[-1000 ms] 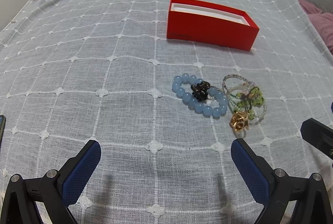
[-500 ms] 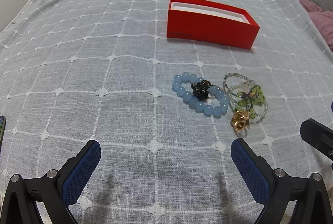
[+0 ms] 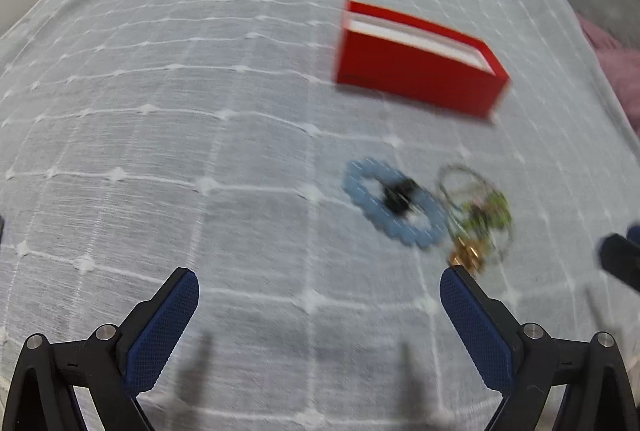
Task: Organize jewelry
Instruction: 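Grasp the light blue bead bracelet with the left tool while the right tool grasps a thin beaded bracelet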
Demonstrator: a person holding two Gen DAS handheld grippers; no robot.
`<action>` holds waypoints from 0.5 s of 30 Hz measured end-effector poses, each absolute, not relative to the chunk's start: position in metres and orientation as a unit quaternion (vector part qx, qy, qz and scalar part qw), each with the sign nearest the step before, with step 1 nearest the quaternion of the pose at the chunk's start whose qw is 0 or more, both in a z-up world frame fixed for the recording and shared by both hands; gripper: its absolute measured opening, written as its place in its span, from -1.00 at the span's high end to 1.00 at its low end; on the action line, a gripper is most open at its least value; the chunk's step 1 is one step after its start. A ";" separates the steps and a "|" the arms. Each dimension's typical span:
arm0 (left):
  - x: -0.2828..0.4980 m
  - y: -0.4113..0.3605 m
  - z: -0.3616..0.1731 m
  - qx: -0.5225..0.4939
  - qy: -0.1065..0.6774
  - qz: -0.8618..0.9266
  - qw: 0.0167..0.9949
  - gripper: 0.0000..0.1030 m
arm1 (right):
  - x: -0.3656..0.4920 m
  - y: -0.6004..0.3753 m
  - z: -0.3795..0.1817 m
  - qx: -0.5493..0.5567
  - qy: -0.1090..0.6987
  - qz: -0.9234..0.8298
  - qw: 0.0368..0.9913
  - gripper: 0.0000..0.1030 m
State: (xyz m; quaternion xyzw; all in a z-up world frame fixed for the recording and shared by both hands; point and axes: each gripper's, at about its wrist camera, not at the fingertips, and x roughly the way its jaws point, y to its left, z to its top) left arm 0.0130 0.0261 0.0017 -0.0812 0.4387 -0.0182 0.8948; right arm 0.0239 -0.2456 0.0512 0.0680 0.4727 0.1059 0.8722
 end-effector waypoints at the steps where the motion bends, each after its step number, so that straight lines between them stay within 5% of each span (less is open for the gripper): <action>1: 0.016 0.031 0.003 -0.089 0.439 -0.019 0.894 -0.94 | 0.027 -0.249 0.050 0.078 0.480 0.107 0.867 -0.93; 8: 0.050 0.038 0.000 -0.138 0.477 -0.050 0.866 -0.70 | 0.065 -0.251 0.033 0.150 0.548 0.137 0.812 -0.52; 15: 0.096 0.029 -0.003 -0.195 0.524 -0.084 0.825 -0.09 | 0.111 -0.238 0.021 0.154 0.585 0.131 0.785 -0.38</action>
